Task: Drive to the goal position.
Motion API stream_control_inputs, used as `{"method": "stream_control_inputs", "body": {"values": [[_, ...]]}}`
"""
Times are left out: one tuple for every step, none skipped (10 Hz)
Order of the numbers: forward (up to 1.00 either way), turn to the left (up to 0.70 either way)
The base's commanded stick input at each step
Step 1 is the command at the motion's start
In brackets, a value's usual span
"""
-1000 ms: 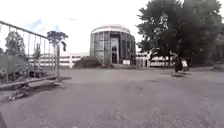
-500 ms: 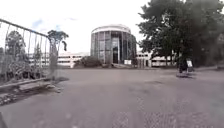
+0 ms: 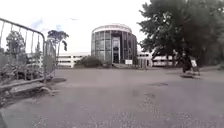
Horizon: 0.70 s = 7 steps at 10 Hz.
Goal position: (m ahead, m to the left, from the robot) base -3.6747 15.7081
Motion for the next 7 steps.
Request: {"method": "stream_control_inputs", "body": {"values": [[0.70, 0.00], [0.70, 0.00], [0.70, 0.00], [0.70, 0.00], [0.70, 0.00], [0.70, 0.00], [0.70, 0.00]]}}
